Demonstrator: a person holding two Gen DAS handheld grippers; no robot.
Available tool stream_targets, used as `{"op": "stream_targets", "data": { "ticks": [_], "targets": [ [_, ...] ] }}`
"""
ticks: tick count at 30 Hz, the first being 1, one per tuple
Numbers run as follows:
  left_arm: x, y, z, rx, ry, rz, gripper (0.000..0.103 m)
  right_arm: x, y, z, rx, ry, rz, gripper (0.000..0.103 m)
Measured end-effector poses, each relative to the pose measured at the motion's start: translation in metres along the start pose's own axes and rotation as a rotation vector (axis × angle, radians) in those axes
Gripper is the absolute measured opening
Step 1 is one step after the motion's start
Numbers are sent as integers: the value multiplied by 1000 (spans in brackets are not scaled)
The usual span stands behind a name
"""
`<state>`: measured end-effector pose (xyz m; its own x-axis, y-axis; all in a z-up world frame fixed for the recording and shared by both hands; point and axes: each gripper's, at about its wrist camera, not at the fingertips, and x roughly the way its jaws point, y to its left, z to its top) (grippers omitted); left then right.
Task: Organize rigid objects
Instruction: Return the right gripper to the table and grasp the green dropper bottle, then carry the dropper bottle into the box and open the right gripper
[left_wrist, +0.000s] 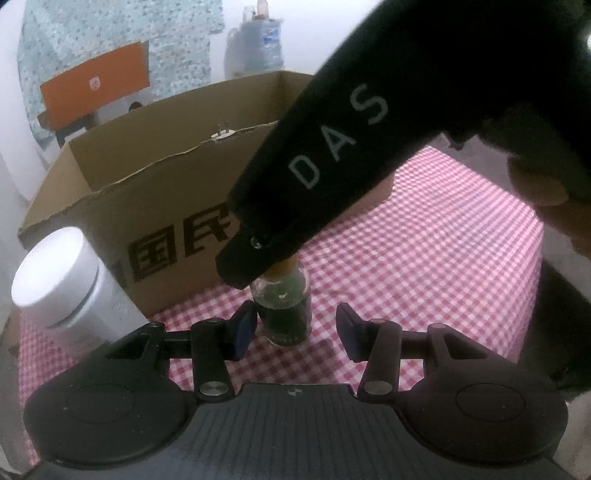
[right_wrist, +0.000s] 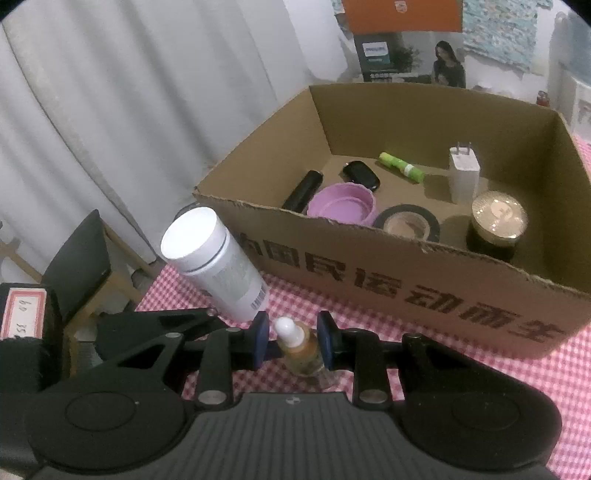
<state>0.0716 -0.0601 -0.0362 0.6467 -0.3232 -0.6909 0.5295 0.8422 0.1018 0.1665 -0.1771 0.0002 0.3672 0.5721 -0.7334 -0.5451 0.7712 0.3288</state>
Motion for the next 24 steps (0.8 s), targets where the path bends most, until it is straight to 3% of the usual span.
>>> {"op": "stream_targets", "data": {
  "ticks": [5,10,14,17,24],
  "targets": [
    [10,-2,0,19,19,26,46,1,-3,0,5,8,-11,30],
    [16,-6,1,27,19,22,33,1,-2,-2,-1,12,-23,30],
    [16,-8,3,18,23,24,32,-1,-3,-4,-2,5,-29,29],
    [14,-9,6,22,24,31,32,-5,-2,-5,1,-8,-38,22],
    [-18,-21,24,19,-19,49,32,-31,6,-4,-16,-56,-34,22]
  ]
}}
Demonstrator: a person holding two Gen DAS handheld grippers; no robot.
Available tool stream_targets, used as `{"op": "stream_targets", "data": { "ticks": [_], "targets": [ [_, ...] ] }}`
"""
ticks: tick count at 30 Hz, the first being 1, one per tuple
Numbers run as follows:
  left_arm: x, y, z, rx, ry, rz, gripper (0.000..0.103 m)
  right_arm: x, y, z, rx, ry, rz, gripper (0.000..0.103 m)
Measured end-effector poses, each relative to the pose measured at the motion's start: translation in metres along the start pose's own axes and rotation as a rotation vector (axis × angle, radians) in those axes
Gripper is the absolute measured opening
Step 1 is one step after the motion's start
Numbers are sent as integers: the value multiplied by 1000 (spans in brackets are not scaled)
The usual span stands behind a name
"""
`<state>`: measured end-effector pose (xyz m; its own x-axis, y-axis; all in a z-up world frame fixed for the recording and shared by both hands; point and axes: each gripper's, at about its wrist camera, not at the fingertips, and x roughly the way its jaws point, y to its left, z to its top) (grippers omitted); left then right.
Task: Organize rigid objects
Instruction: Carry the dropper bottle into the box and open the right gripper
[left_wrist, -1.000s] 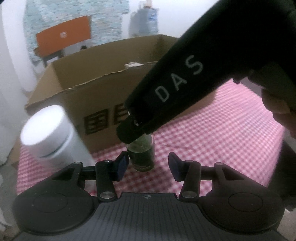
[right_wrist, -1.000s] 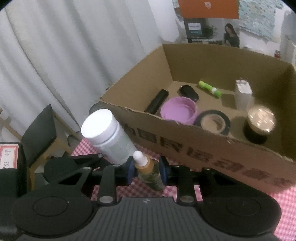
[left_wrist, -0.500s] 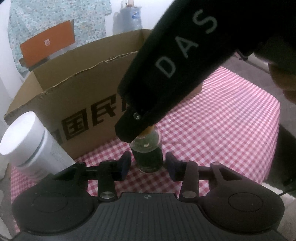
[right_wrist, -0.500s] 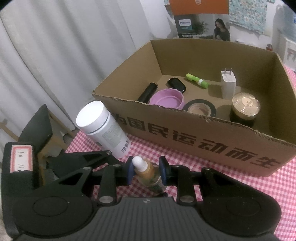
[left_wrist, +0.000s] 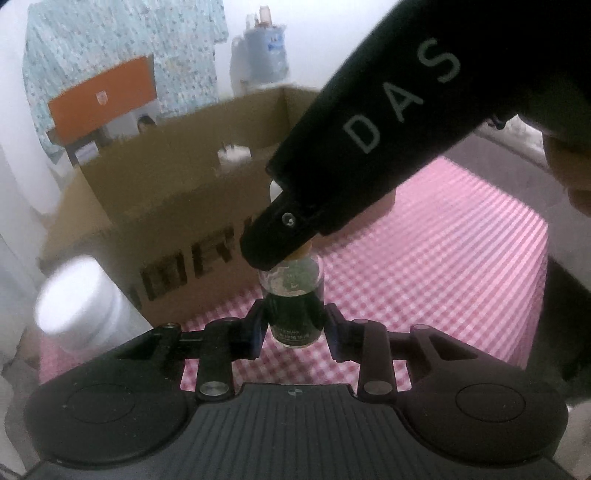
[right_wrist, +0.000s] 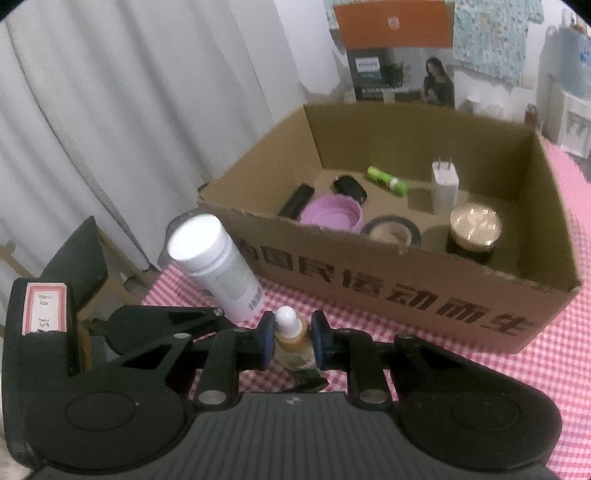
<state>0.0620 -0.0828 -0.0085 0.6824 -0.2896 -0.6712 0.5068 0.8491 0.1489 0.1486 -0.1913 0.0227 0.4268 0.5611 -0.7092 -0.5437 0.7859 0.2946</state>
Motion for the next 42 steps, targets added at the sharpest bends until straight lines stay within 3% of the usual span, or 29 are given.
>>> {"op": "stream_targets", "data": {
  "ticks": [8,14,22,30,42],
  "targets": [
    [-33,-1,62,-6,-75,48,31,-58,6,35,-49,-138,19,23],
    [-21,11,106,-68,-80,9,31,-75,-14,79,-46,-187,19,23],
    [40,26,121,-174,34,-126,31,-47,-76,113,45,-109,18,23],
    [89,30,119,-226,140,-182,31,-8,-113,105,76,-19,-4,23],
    [108,31,120,-253,184,-214,34,27,-131,86,47,99,-47,23]
  ]
}}
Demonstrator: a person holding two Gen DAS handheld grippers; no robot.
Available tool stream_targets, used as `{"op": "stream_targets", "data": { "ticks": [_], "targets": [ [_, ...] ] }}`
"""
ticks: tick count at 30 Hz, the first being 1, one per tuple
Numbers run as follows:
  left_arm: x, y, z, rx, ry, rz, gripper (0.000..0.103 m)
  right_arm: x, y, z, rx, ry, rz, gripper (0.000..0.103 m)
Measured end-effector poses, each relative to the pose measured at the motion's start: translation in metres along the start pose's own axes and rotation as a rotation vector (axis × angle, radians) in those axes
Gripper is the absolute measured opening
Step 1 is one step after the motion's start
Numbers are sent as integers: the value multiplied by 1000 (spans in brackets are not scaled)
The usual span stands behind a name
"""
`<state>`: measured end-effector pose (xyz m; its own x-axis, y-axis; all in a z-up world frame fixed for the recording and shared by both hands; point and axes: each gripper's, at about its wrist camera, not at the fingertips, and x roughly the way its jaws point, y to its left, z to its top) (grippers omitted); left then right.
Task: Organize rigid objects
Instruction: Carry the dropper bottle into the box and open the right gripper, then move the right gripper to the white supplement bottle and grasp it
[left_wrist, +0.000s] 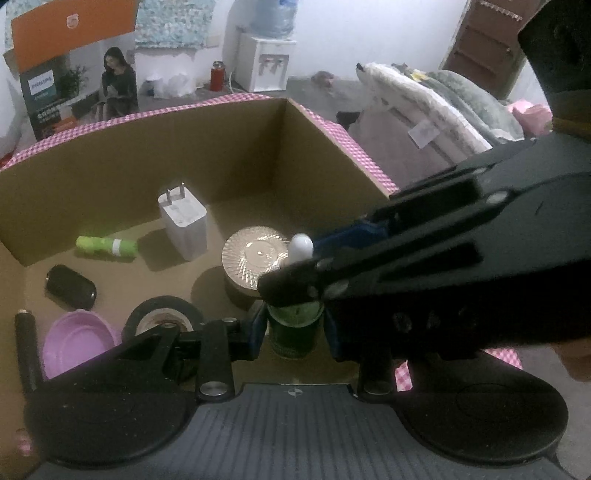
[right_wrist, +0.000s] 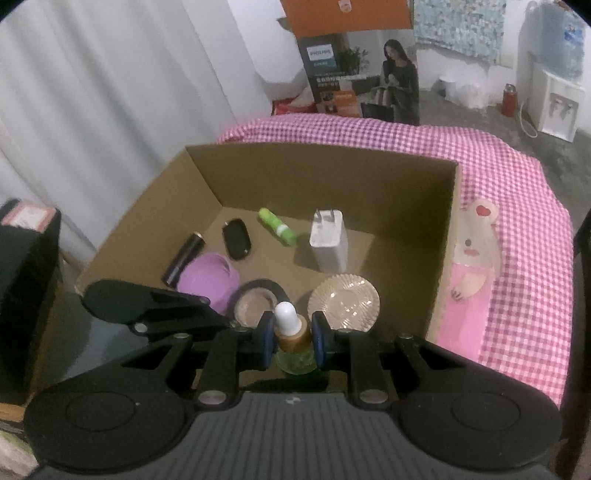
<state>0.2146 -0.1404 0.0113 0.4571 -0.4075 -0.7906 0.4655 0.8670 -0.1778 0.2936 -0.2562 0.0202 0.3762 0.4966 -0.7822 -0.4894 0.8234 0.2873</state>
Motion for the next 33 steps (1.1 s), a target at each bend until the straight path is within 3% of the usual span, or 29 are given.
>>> {"op": "stream_targets", "data": {
  "ticks": [5,7,10,13,18,25,29,33],
  "targets": [
    [2,1,2,8,-11,11,41,5,3,-1,-31,35,-29,25],
    [-1,1,1,7,-25,15,51,3,5,0,-40,24,-47,31],
    [-10,-2,-1,24,-52,30,57,-4,4,0,-35,-4,-54,48],
    [-20,-8,-5,49,-81,48,61,-16,5,-2,-19,-37,-53,50],
    [-47,-20,-13,96,-149,83,67,-49,5,-11,54,-126,-15,50],
    [-102,-24,-39,81,-244,108,70,-109,22,-42,159,-328,80,56],
    [-133,-15,-65,65,-283,155,73,-128,42,-66,176,-405,130,67],
    [-152,0,-92,34,-289,225,74,-126,62,-87,180,-407,149,75]
  ]
}}
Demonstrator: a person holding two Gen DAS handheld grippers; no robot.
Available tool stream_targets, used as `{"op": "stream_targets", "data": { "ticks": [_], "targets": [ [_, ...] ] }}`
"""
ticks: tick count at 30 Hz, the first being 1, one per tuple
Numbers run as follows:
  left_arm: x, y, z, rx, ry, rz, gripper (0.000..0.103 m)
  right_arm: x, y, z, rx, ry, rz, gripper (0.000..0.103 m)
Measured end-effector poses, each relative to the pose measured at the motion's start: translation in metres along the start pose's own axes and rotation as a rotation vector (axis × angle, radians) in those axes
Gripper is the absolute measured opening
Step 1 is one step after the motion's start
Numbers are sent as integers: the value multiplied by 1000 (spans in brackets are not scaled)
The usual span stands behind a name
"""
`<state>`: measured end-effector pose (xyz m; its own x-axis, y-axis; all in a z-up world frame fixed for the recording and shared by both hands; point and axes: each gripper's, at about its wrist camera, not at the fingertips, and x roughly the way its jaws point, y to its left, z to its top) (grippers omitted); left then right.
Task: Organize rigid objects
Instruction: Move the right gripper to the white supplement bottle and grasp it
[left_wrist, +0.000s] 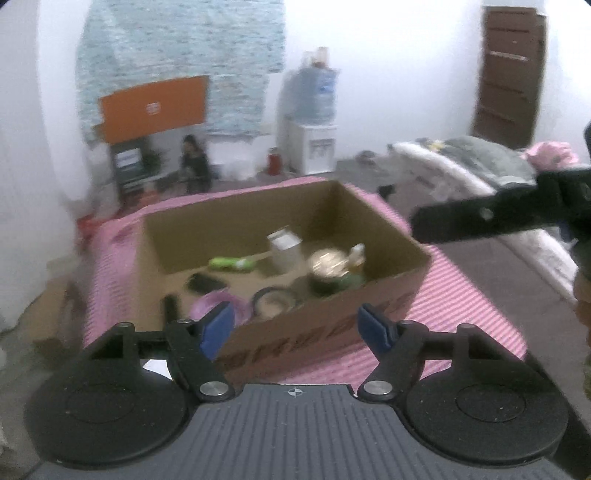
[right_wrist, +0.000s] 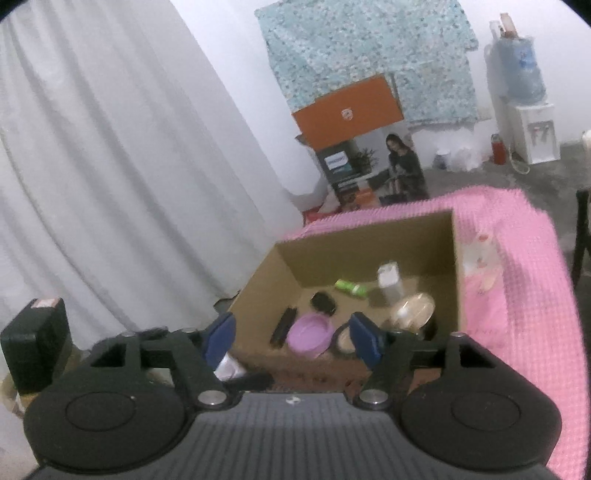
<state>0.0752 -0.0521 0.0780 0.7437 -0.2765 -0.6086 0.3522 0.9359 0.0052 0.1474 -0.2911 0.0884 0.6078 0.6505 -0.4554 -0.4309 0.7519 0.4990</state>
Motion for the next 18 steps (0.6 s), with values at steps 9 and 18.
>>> {"op": "stream_targets", "data": {
  "ticks": [9,18],
  "targets": [
    [-14,42,-37,-86,17,119,74,47,29,-37,38,128,80,76],
    [20,70,-59,-90,71,189,74,115,58,-50,45,213,101,76]
  ]
}}
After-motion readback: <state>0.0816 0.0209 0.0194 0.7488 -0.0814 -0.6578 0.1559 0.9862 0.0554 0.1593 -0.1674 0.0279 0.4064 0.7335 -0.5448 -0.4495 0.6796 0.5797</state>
